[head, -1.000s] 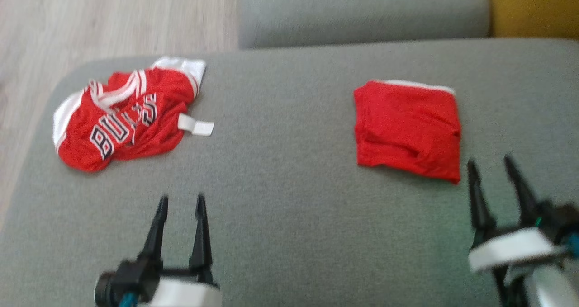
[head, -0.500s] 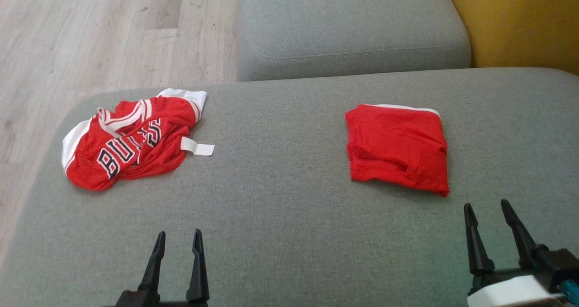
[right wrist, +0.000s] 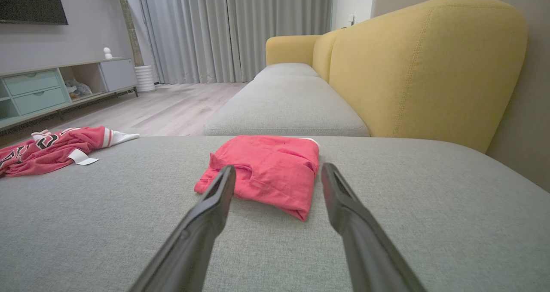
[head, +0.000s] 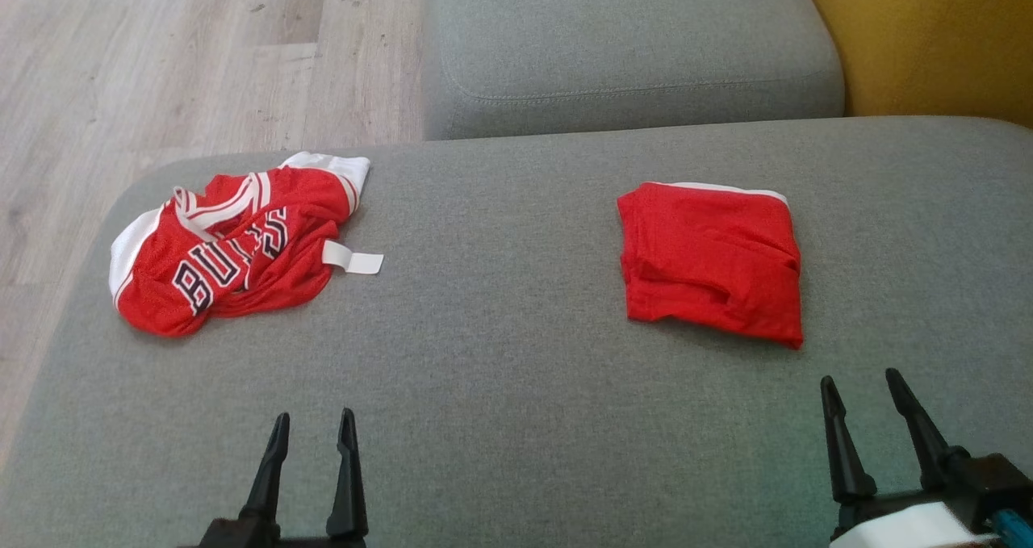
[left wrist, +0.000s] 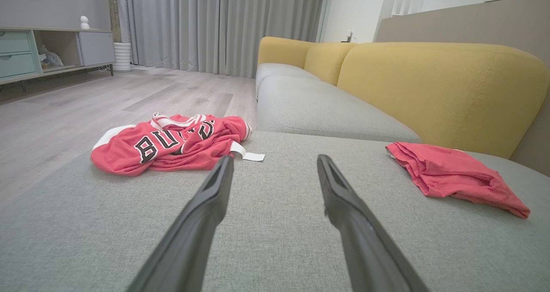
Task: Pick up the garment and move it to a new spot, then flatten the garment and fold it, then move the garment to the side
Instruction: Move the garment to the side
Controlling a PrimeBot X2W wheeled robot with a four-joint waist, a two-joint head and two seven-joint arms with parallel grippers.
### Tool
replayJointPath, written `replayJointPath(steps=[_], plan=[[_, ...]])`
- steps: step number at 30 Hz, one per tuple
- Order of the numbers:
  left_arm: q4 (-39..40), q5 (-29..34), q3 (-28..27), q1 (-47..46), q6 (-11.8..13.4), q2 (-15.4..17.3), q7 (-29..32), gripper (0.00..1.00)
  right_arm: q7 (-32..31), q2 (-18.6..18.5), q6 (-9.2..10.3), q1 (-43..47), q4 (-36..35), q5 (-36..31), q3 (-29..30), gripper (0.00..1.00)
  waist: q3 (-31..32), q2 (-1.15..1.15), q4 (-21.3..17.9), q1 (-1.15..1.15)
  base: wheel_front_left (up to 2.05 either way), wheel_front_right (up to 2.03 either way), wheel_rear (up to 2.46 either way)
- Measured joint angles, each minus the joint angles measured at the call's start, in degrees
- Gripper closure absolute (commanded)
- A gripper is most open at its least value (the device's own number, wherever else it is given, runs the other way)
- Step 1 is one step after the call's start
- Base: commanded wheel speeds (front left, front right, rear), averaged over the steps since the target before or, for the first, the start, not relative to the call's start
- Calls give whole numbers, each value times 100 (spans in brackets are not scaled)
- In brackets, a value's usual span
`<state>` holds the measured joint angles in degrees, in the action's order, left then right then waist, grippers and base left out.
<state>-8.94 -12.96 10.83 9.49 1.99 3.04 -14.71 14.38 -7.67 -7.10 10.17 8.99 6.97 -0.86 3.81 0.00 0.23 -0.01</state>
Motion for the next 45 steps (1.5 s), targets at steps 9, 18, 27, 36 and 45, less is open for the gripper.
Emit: replayJointPath(steps=[9,18,27,36,45], plan=[[59,0,16,-8,-2,1,0,0,0,49,0,-64,305,148,79,0,-189,0,-3,0,0,0,0],[337,60,110,-569,-8,-1,0,0,-145,78,0,-1635,1287,1090,386,0,-939,0,65,2,0,0,0],[381,100,338,-1133,-4,-8,0,0,-1793,-480,0,-3251,2641,2375,623,0,-1770,0,330,3,0,0,0],[349,85,435,-1314,2,-10,0,0,-2071,-754,0,-3924,3123,2871,3,78,-2175,0,472,2,0,0,0],[487,99,468,-1564,-12,-16,-1,0,-2014,-1478,0,-4136,3289,2917,-479,100,-2381,0,289,0,0,0,0]])
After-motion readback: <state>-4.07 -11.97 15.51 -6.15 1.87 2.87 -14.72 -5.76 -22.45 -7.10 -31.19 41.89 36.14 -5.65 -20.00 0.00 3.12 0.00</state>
